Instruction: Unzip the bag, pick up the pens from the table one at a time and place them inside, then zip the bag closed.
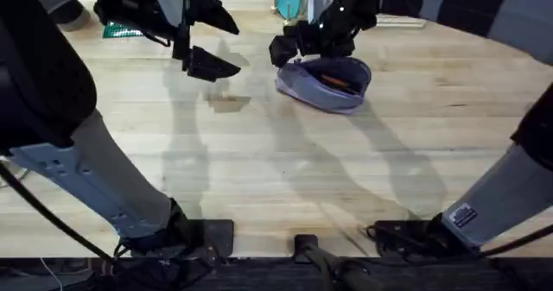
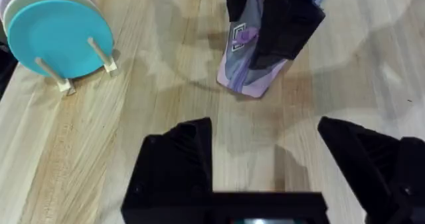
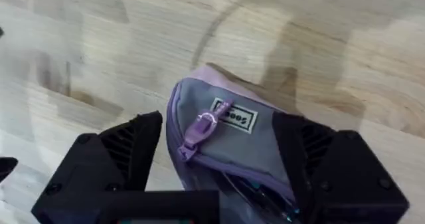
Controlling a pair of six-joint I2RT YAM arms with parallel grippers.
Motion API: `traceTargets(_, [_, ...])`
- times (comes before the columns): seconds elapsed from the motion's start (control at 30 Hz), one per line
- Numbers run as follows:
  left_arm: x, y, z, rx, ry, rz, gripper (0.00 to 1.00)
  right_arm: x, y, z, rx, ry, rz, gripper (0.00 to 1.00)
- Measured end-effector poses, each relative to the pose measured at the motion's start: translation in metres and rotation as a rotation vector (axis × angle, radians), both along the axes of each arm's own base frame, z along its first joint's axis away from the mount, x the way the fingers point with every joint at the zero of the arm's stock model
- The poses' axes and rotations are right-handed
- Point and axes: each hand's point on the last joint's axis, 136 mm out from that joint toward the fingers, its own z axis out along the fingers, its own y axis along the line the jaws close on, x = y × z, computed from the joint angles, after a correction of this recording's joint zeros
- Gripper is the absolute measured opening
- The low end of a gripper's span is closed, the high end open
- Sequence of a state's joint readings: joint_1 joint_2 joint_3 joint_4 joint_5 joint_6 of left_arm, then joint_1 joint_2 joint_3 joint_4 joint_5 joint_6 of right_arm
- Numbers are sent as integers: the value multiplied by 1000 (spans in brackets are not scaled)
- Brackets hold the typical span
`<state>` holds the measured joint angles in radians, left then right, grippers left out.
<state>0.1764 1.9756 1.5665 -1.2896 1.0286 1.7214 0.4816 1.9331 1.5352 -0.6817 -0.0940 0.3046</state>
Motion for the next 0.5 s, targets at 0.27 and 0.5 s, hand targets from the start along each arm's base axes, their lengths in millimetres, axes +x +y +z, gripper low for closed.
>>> traceTargets(0.27, [0, 0, 0, 0, 0, 0, 993, 1, 2, 1, 11, -2, 1, 719])
traceTargets(0.5, [0, 0, 0, 0, 0, 0, 993, 0, 5, 1, 25, 4, -6, 521])
